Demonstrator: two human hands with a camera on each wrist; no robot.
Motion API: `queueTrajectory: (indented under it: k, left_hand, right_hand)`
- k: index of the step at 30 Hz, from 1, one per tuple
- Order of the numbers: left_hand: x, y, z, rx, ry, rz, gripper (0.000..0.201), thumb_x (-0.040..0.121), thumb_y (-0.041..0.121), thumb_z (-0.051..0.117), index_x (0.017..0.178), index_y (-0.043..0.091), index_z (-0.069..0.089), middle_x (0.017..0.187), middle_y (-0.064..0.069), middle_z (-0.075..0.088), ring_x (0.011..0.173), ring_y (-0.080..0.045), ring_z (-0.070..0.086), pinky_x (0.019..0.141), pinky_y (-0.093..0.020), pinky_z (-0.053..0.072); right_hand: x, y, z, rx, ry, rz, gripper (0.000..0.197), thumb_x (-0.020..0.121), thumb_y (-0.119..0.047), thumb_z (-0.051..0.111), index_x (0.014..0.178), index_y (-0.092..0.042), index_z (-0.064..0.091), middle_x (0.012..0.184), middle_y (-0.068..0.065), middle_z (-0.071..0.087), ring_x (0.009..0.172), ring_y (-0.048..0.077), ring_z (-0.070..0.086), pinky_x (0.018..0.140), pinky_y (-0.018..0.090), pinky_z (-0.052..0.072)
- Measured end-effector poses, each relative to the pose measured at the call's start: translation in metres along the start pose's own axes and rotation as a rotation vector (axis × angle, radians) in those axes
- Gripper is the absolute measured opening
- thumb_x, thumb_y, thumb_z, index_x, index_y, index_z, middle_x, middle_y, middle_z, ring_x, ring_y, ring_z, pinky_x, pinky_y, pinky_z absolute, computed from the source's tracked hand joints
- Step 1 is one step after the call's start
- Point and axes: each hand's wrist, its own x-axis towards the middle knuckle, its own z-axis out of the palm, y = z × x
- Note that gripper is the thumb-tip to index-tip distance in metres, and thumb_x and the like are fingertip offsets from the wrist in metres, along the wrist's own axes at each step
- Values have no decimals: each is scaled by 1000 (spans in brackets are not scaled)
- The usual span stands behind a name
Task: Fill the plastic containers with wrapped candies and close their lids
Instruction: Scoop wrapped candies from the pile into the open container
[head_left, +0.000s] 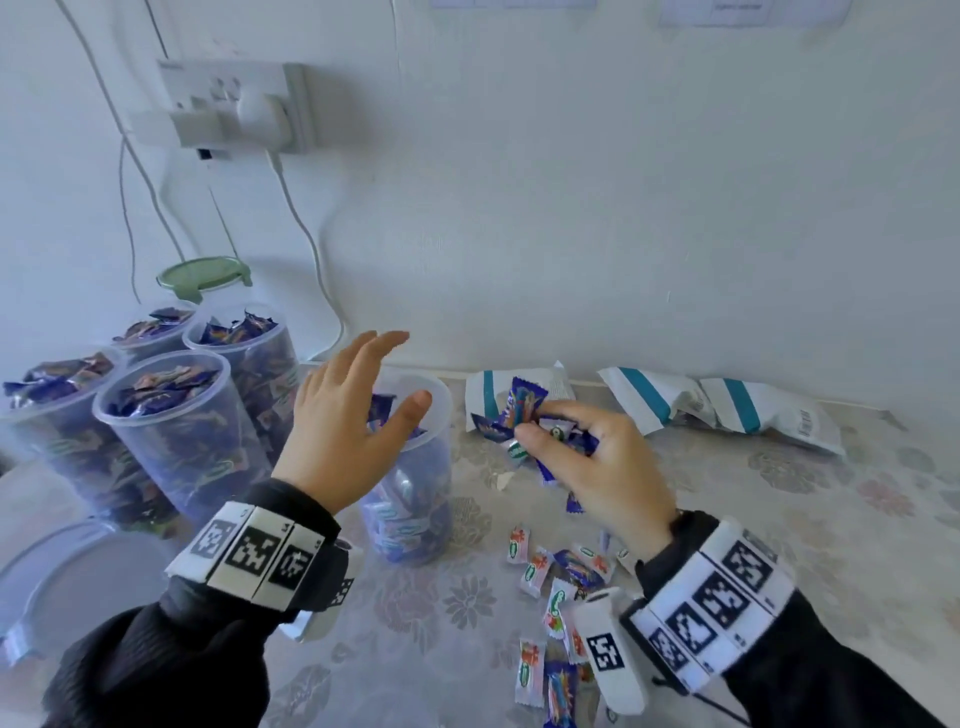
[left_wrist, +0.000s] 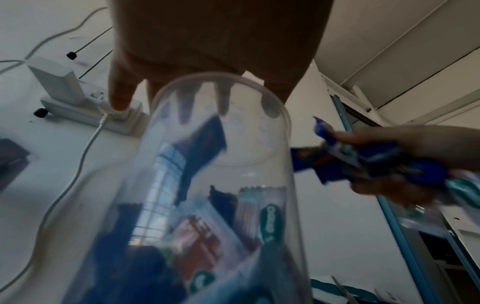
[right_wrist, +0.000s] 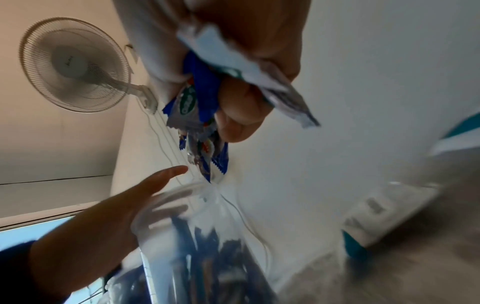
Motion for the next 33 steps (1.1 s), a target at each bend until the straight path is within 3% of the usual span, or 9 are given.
queueTrajectory:
  k: [2,6,8,10,15,21,26,30,33]
  left_hand:
    - [-9,-2,-1,-48,15,-66,82,71,69,42,141,32,27,147,-4,34,134,-26,32,109,-50,28]
    - [-21,-8,2,-177,22,-184,110,59,77,56,146,21,18,149,-1,27,135,-13,27,109,-34,26]
    - [-24,-10,6,-260,1,-258,111,60,75,65,145,19,21,147,-2,31,132,-8,29,106,-27,27]
    - [-25,-13,9,-357,7,-276,105,56,74,69,138,21,31,139,1,43,127,-3,37,104,-25,30]
    - [-26,-19,15,-539,22,-326,115,37,86,64,131,26,35,136,4,45,129,-2,39,108,-29,32]
    - [-27,-19,16,-565,21,-328,109,40,84,65,130,33,30,134,10,42,128,2,37,108,-28,32]
    - [-28,-20,17,-579,11,-320,106,42,82,67,129,35,28,132,15,41,128,5,35,107,-26,31]
    - [-29,-20,17,-572,23,-315,105,44,79,68,130,35,28,134,14,41,126,10,35,103,-17,30]
    - [-29,-19,17,-569,26,-302,101,46,74,70,129,36,28,125,25,41,119,22,33,92,-2,30]
  right_hand:
    - [24,-16,8,19,-69,-29,10,85,-14,69,88,-23,72,72,-10,69,62,-5,61,57,14,49]
    - [65,-37,28,-52,-211,-70,11,84,-16,71,92,-10,73,60,-11,63,49,-6,54,53,6,37]
    - [81,-43,39,-151,-333,-47,15,82,-22,72,94,-12,73,69,1,69,55,3,58,57,10,41]
    - [92,-46,48,-310,-472,-27,17,82,-32,72,92,-18,71,77,0,70,69,14,63,65,17,46]
    - [107,-51,59,-468,-582,-28,27,80,-47,69,95,-24,72,89,-6,71,86,10,65,76,23,50]
    - [120,-53,70,-209,-485,-59,21,84,-42,67,84,-21,71,75,-3,67,52,-1,54,56,15,40]
    - [118,-45,97,273,-218,-88,54,82,-43,62,74,9,50,68,31,45,54,23,35,54,34,32]
    - [111,-33,104,338,-143,-78,44,89,-32,58,68,5,45,58,15,40,53,22,36,52,34,33]
    - [105,-21,104,217,-165,-117,36,92,-30,58,67,-6,48,54,-2,43,52,18,44,53,30,40]
